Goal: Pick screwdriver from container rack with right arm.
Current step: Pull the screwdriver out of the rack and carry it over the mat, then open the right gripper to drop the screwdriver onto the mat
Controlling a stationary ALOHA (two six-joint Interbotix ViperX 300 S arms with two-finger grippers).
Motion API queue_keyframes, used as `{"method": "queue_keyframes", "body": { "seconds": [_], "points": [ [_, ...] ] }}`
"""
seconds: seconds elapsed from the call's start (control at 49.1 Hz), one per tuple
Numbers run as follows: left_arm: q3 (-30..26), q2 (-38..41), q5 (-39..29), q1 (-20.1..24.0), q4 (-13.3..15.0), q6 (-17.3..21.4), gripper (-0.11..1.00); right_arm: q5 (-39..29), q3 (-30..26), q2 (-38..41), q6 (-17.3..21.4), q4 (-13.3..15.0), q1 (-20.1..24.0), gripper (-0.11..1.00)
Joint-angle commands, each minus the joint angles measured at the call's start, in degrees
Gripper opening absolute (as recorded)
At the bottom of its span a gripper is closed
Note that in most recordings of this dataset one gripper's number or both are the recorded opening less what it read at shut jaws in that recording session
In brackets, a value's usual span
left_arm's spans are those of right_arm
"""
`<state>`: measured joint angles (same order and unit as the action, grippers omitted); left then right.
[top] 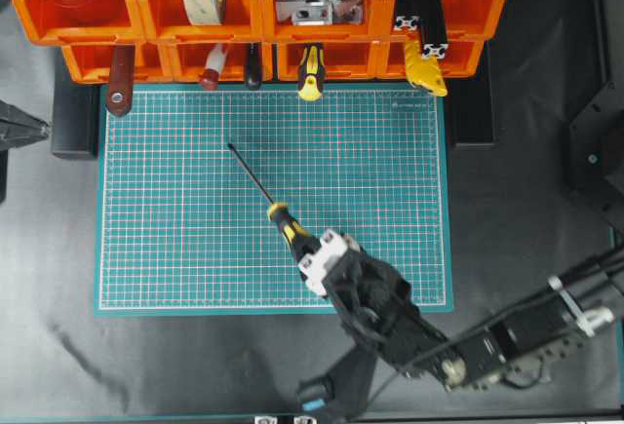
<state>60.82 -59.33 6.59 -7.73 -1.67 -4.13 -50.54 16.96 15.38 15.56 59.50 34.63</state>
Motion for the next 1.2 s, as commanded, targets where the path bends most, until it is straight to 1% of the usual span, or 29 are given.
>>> {"method": "queue_keyframes", "body": {
  "seconds": [0.0, 0.183, 0.326, 0.387, 0.509, 0.631, 0.693, 0.815, 0.917, 0.998, 1.039, 1.1, 1.182],
  "points": [
    [-2.0, 0.4, 0.2, -0.2, -0.2, -0.2, 0.00, 1.2, 0.0, -1.5, 0.1, 0.5, -0.5, 0.40],
    [-1.9, 0.6, 0.2, -0.3, -0.2, -0.4, 0.00, 4.0, 1.1, -1.7, 0.5, 0.3, -1.3, 0.40],
    [-1.8, 0.9, -0.3, -0.3, -0.2, -2.0, 0.00, 6.5, 1.5, -1.6, 0.5, -0.7, -1.8, 0.40],
    [-1.8, 0.9, -1.6, -0.3, -0.2, -2.5, 0.00, 7.4, 1.8, -1.2, 0.4, -1.4, -2.0, 0.40],
    [-1.8, 0.9, -4.7, -0.3, -0.2, -3.4, 0.00, 9.3, 2.7, -1.1, 0.4, -1.6, -2.0, 0.40],
    [-1.8, 0.7, -5.4, -0.3, -0.2, -4.0, 0.00, 10.3, 3.4, -1.1, 0.5, -2.0, -2.1, 0.40],
    [-1.8, 0.5, -5.6, -0.3, -0.2, -4.0, 0.00, 10.6, 3.5, -1.0, 0.5, -3.0, -2.1, 0.40],
    [-1.7, 0.3, -5.8, -0.3, -0.2, -4.0, 0.00, 12.0, 3.5, -0.6, 0.4, -5.9, -2.1, 0.40],
    [-1.6, 0.1, -6.2, -0.2, -0.2, -4.0, 0.00, 13.1, 3.4, -0.4, 0.5, -6.9, -2.1, 0.40],
    [-1.5, -0.2, -6.8, -0.3, -0.2, -4.0, 0.00, 13.8, 3.3, -0.3, 0.7, -7.7, -2.1, 0.47],
    [-1.5, -0.2, -7.1, -0.3, -0.2, -4.0, 0.00, 14.2, 3.3, -0.1, 0.8, -8.6, -2.1, 0.53],
    [-1.4, -0.3, -7.6, -0.3, -0.2, -4.0, 0.00, 14.7, 3.3, 0.0, 0.9, -10.8, -2.0, 0.66],
    [-1.5, -0.5, -8.1, -0.3, -0.2, -4.0, 0.00, 15.1, 3.7, 0.1, 1.1, -13.4, -2.0, 0.76]
  ]
}}
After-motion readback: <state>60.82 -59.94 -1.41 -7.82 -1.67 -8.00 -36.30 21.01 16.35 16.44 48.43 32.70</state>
